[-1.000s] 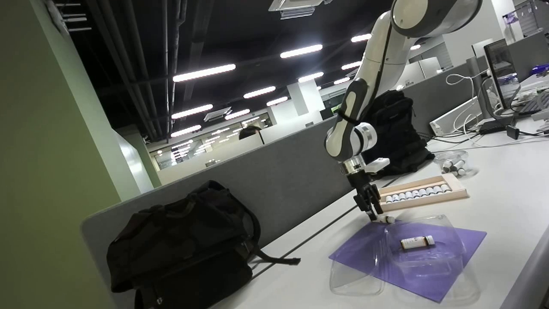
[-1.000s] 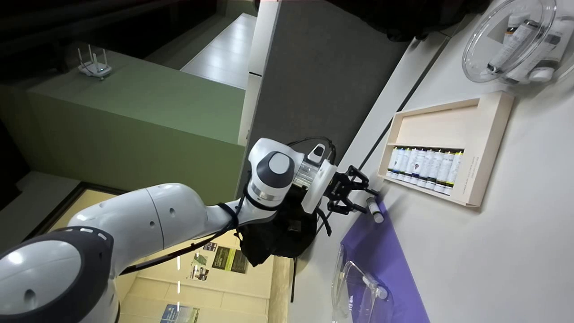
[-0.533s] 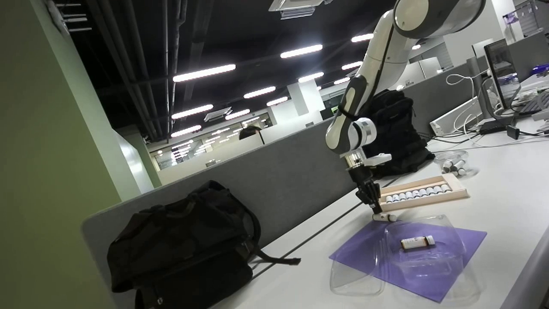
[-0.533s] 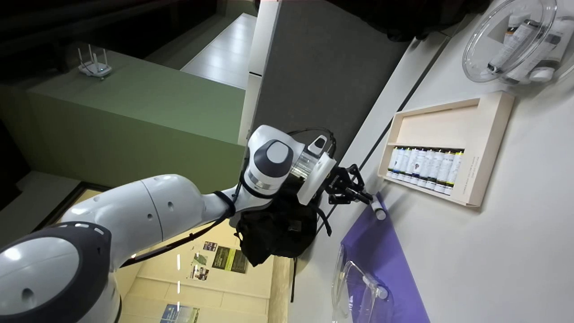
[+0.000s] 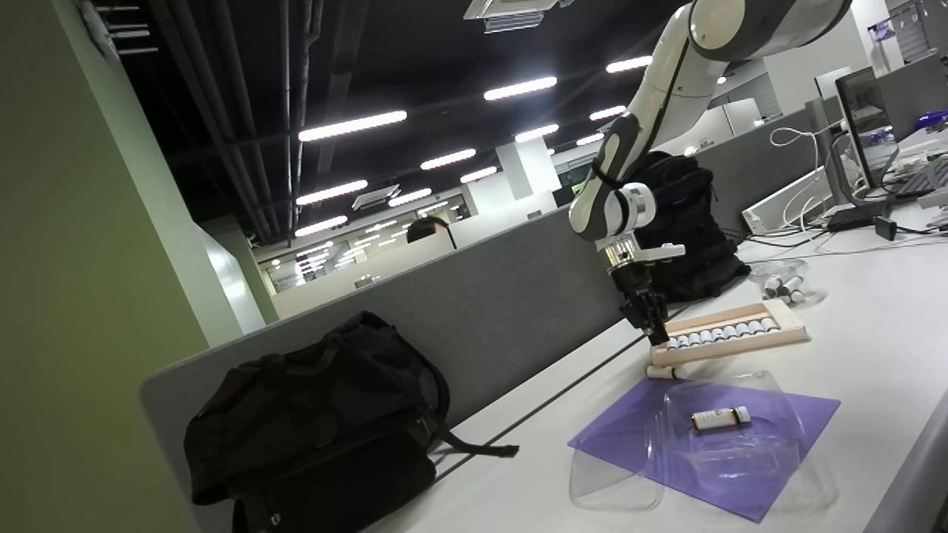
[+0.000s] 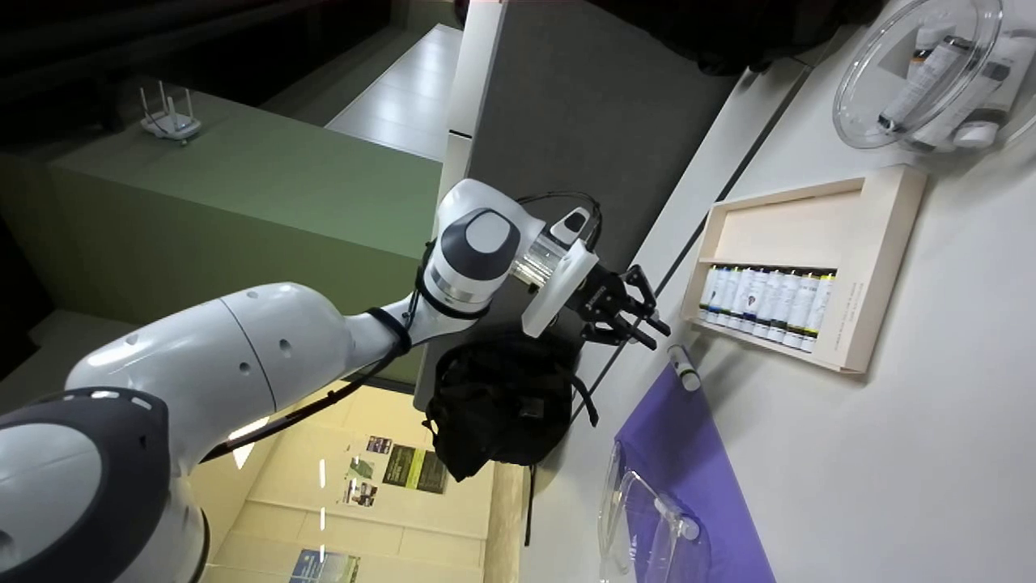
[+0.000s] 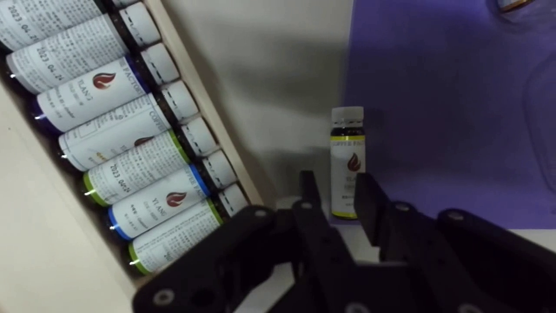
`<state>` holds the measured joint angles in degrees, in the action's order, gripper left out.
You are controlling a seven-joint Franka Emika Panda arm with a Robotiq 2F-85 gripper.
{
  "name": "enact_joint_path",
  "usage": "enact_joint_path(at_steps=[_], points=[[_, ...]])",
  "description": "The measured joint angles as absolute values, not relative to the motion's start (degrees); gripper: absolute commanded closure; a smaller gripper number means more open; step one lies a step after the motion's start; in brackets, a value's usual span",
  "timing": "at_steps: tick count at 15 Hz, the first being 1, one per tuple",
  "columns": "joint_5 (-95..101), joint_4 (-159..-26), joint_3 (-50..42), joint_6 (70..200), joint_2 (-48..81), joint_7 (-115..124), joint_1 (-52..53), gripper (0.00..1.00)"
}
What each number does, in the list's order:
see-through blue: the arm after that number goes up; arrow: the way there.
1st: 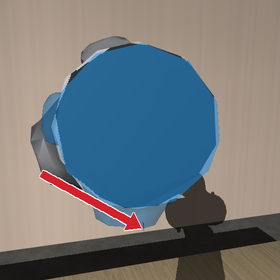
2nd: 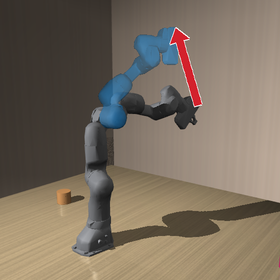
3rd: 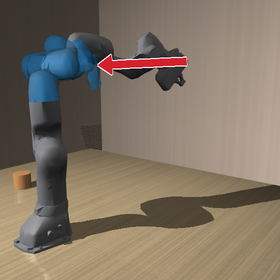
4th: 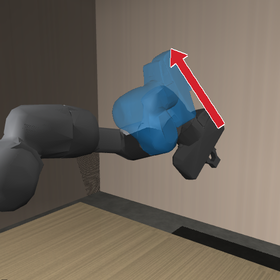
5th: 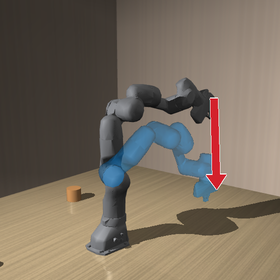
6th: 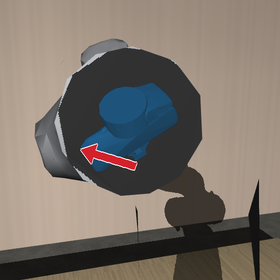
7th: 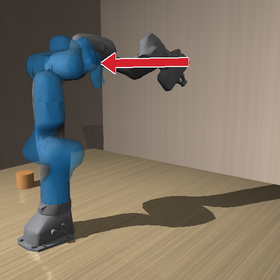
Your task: Get the bottle and put it in the upper half of the cardboard box
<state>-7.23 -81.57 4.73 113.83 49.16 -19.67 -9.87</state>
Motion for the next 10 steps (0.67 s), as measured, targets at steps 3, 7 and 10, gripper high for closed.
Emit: enact_joint_path(at_steps=[3,7,10], points=[[-7.2,-81.6,5.0,113.8,49.4,-19.7,-8.8,0.19],[-6.7,-81.5,5.0,113.8,50.9,-19.7,-6.7,0.0],[-6.1,-80.8,4.8,113.7,52.9,-19.6,-5.6,0.25]])
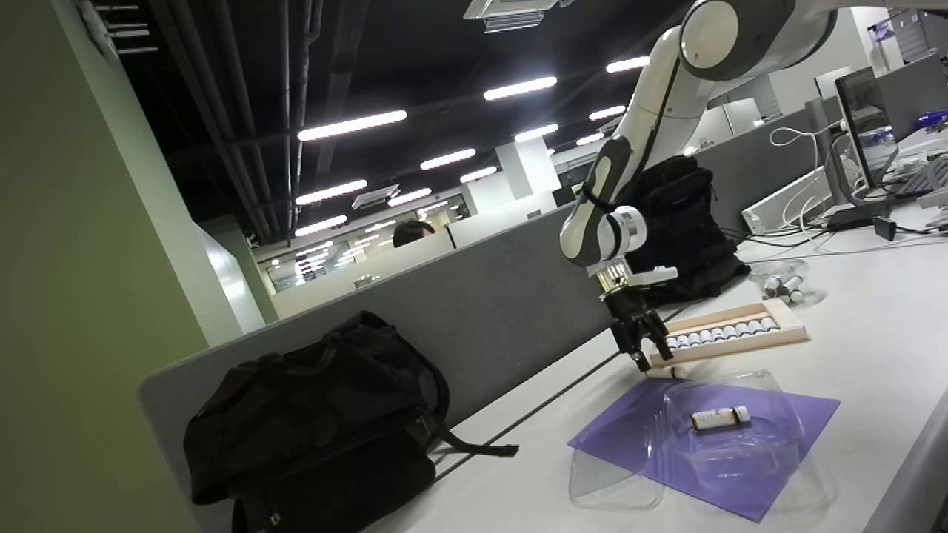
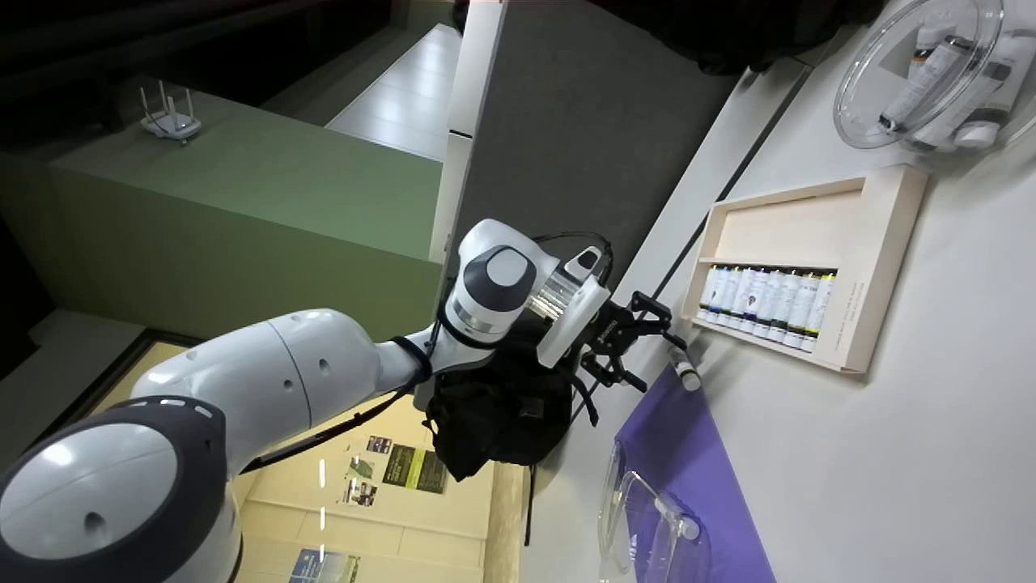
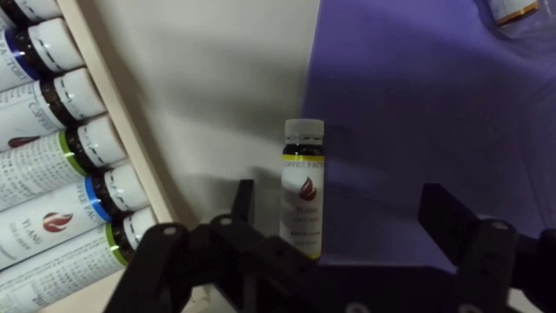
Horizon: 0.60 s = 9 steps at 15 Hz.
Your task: Get the bottle and put it in the upper half of the cardboard box
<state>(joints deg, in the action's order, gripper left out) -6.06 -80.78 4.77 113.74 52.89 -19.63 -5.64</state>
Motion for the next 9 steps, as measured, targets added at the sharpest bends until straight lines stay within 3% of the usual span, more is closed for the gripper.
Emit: enact_joint_path(at_steps=[2,9], points=[[-5.4,-80.1,4.6,113.8,54.1,-19.6,-5.4,0.29],[-4.6,-78.0,4.6,113.8,55.5,-19.6,-5.4,0.8]])
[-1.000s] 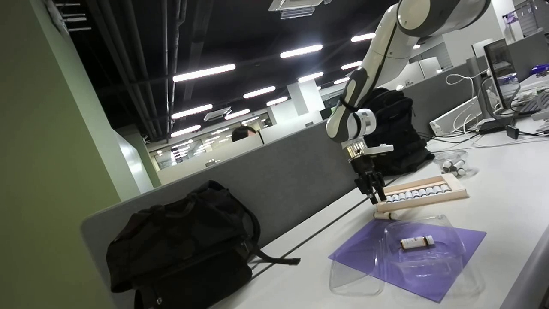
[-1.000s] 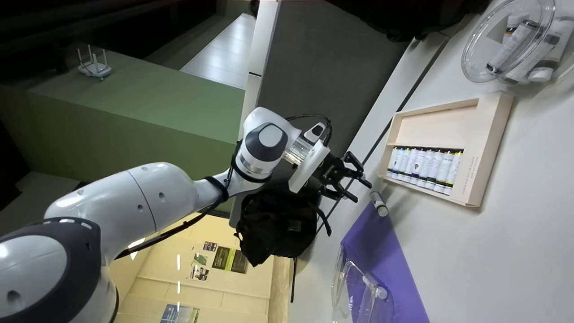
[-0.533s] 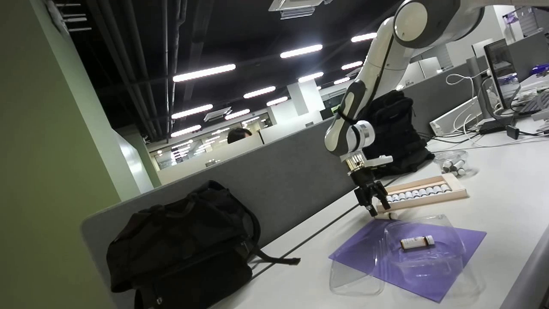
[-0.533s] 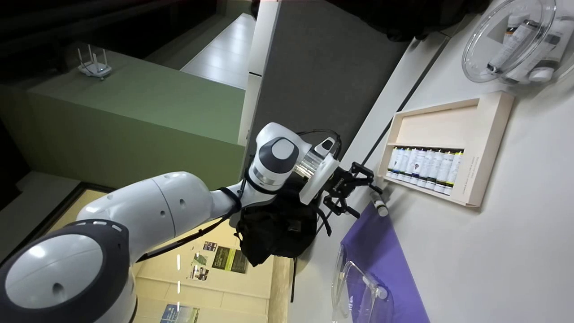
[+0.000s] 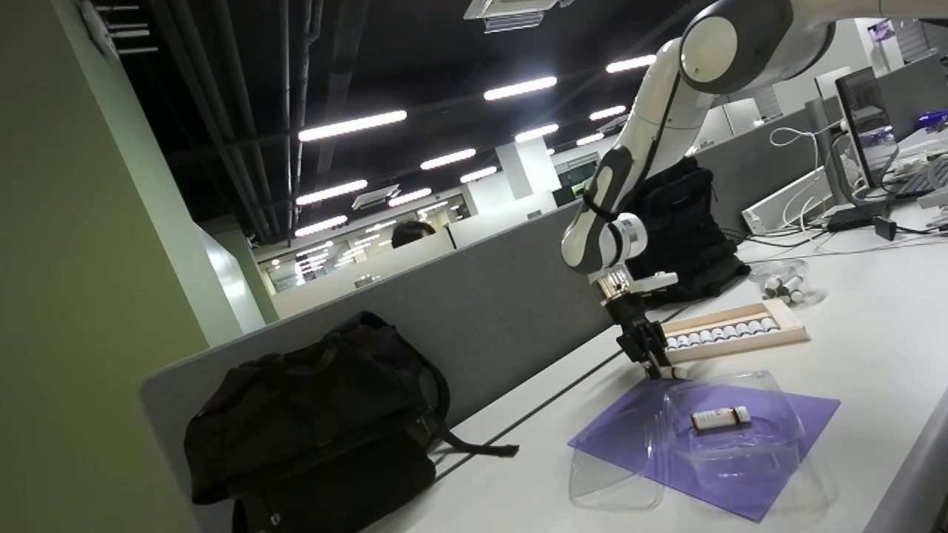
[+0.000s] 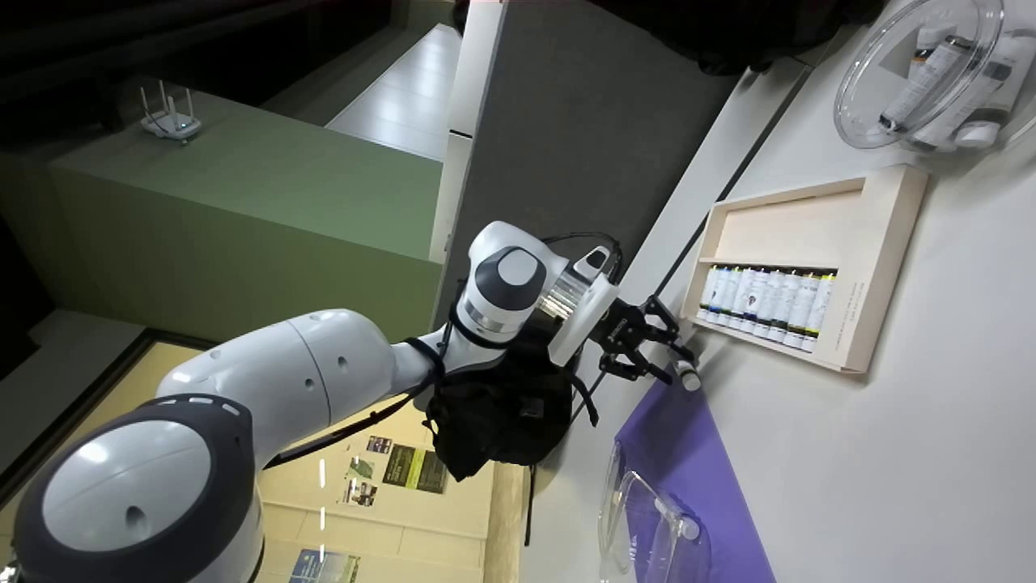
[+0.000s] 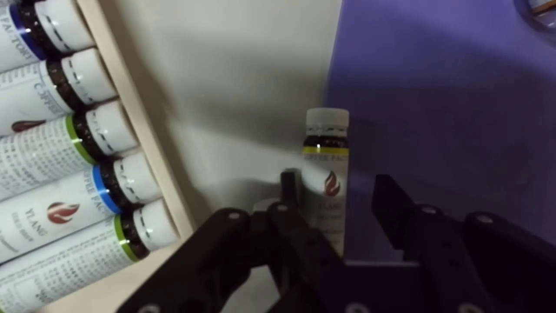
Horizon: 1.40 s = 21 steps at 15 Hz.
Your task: Get the bottle and put it in the upper half of the cardboard box
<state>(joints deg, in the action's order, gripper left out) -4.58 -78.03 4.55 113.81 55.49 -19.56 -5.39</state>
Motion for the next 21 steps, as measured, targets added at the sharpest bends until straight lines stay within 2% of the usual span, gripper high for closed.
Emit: enact_joint_path(at_steps=[2,3,4,10,19,20,21], points=[[-4.6,-77.5,4.3,113.8,55.5,-19.0,-5.4,0.94],[-4.6,-77.1,4.1,113.6,55.4,-18.5,-5.5,0.97],[-5.1,-76.7,4.0,112.7,55.2,-18.0,-5.7,0.93],[-11.1,-74.4,3.9,106.1,50.7,-17.5,-10.2,0.93],[-18.1,-79.5,-0.9,117.5,47.4,-10.6,-17.6,0.93],[-19.2,-79.9,-1.2,117.9,47.7,-9.9,-18.6,0.74],[-20.0,-80.2,-1.4,117.7,48.0,-8.7,-19.5,0.74]])
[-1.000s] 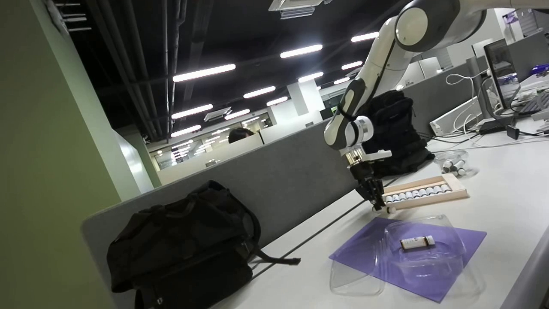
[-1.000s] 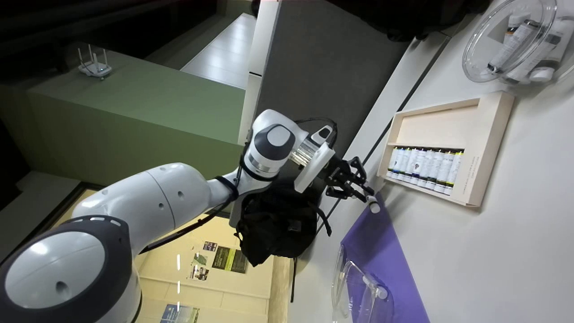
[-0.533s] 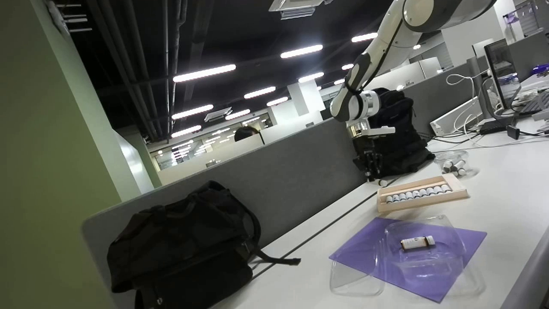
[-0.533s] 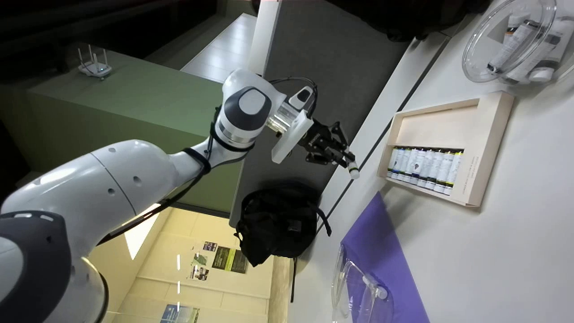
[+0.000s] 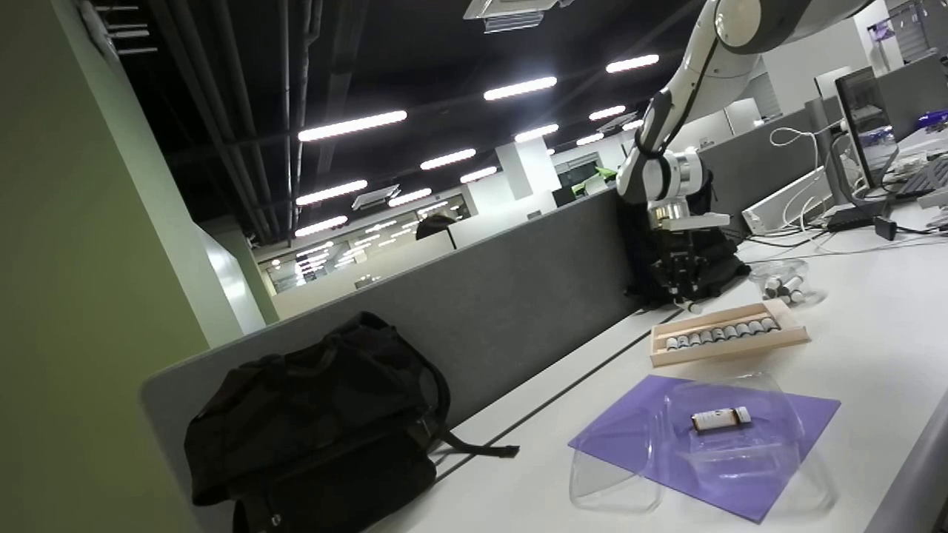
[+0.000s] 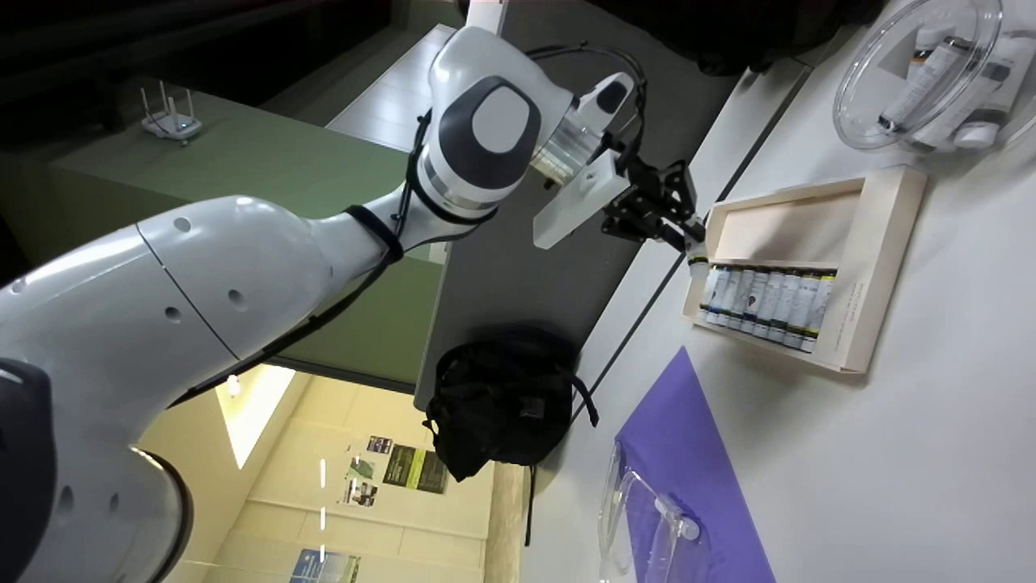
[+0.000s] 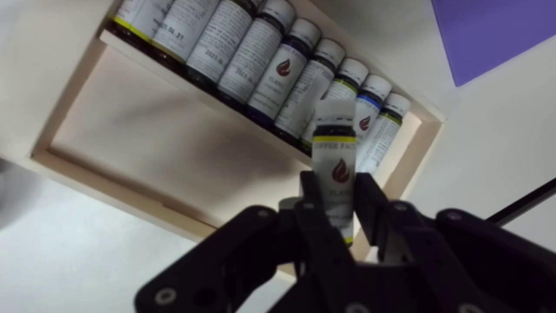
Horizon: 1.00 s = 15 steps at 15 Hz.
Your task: Get the bottle and put it in the upper half of the cardboard box
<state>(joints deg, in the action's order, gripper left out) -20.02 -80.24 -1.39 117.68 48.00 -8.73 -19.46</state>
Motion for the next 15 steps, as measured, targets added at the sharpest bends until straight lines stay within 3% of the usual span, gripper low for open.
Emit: enact_joint_path(at_steps=[3,4,15], points=[[-20.5,-80.5,-1.4,117.3,48.2,-6.9,-20.1,0.74],[-20.5,-80.5,-1.4,117.3,48.2,-6.6,-19.9,0.93],[-32.8,-78.0,-1.1,118.6,51.7,-6.4,-26.0,0.93]])
